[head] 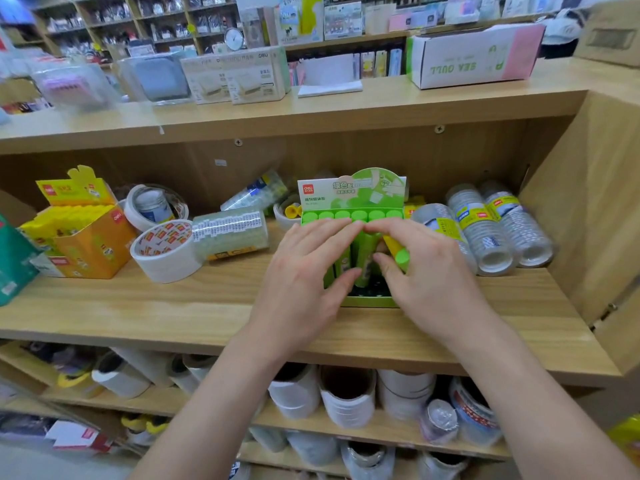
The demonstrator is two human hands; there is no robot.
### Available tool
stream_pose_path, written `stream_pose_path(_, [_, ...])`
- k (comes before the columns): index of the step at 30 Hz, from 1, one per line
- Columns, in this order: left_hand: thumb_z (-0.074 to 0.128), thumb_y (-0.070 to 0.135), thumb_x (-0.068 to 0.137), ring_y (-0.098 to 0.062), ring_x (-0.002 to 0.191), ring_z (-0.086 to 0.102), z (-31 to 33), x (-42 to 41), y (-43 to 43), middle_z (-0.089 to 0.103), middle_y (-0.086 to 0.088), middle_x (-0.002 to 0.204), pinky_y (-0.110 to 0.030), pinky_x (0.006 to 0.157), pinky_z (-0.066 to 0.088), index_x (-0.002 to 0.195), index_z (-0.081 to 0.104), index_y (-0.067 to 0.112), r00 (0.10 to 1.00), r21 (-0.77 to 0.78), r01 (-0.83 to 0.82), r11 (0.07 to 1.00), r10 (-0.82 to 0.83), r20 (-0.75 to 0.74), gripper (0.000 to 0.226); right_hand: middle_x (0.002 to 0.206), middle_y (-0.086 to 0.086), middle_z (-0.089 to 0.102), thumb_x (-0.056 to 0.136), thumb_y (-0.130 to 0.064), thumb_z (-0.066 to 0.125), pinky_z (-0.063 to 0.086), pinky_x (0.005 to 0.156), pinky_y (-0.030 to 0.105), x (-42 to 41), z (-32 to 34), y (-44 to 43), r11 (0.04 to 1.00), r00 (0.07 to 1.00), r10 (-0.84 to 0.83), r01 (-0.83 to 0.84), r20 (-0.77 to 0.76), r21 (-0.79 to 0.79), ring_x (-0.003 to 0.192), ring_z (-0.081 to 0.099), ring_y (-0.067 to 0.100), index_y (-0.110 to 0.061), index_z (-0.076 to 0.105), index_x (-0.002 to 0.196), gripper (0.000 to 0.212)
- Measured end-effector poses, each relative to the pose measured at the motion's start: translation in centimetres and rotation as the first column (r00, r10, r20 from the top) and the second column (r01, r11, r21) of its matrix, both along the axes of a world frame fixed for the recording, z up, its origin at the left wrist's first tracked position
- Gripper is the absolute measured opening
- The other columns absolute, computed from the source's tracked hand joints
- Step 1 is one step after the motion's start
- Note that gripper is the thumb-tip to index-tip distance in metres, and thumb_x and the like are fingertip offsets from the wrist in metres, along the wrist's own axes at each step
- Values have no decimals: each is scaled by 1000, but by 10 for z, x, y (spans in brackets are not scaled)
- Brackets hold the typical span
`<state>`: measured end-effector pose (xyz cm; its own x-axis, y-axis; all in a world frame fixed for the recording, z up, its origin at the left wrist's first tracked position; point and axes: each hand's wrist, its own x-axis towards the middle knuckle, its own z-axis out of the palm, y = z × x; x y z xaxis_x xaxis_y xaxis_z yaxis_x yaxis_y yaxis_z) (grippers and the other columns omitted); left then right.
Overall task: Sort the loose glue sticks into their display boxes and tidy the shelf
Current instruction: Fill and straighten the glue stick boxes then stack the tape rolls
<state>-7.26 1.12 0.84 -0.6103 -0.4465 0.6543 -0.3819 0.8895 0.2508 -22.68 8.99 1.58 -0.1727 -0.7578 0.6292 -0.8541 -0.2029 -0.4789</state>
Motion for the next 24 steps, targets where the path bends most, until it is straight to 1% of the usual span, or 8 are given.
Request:
stream_pose_path(3, [58,31,87,-19,128,47,-5,-3,-4,57,2,134,-51,104,39,133,56,17,1000,-18,-19,1000,20,2,48,100,-8,65,84,-6,62,36,81,10,0,3,0,998,998,21,-24,66,50,96,54,6,-20,62,115,34])
stream_pose_path(7, [59,29,86,-15,131,44,-11,-2,-3,55,2,136,-40,114,28,137,50,16,998,-91,-55,994,56,16,53,86,-16,64,84,-7,61,40,77,14,-3,7,2,990,979,49,-74,197,124,85,55,3,-25,62,115,36])
stream_pose_path(9, [60,28,86,-14,132,43,-11,-2,-4,54,3,137,-36,115,26,140,45,18,998,-118,-53,992,57,26,57,81,-22,61,82,-8,60,39,70,12,-3,10,3,989,986,55,-75,160,124,75,53,-3,-30,64,115,39])
stream_pose_path(12, [60,28,89,-15,133,44,-15,-2,-6,53,1,139,-41,115,29,139,48,15,998,-165,-60,984,64,20,53,63,-28,50,79,-14,60,32,57,16,-2,17,2,977,997,0,-16,78,211,59,47,-8,-36,65,115,43])
stream_pose_path(14, [60,27,89,-16,132,46,-18,-2,-7,54,-1,138,-45,112,33,135,52,12,998,-181,-63,981,65,5,49,56,-28,42,76,-17,61,32,56,19,-3,22,1,959,998,-22,5,57,283,56,46,-12,-40,65,116,46])
stream_pose_path(20, [66,12,88,-18,124,55,-21,-7,-11,62,-2,128,-49,104,41,124,63,10,995,-223,-57,973,36,-97,37,69,-19,55,74,-24,59,35,64,20,-4,21,7,938,999,-18,4,37,346,51,44,-10,-49,57,124,57])
stream_pose_path(22, [66,9,87,-18,122,56,-21,-7,-12,63,-2,126,-49,103,43,121,64,9,992,-237,-55,970,26,-122,34,84,-18,68,74,-27,55,40,65,20,-4,19,9,935,999,-6,-11,47,354,58,50,-5,-52,54,126,58])
stream_pose_path(24, [65,7,87,-18,121,57,-20,-7,-13,65,-3,124,-49,103,43,120,65,8,991,-237,-57,970,27,-127,33,88,-23,70,73,-29,53,43,69,16,-3,17,10,934,998,-6,-20,70,357,65,53,-2,-53,51,127,59])
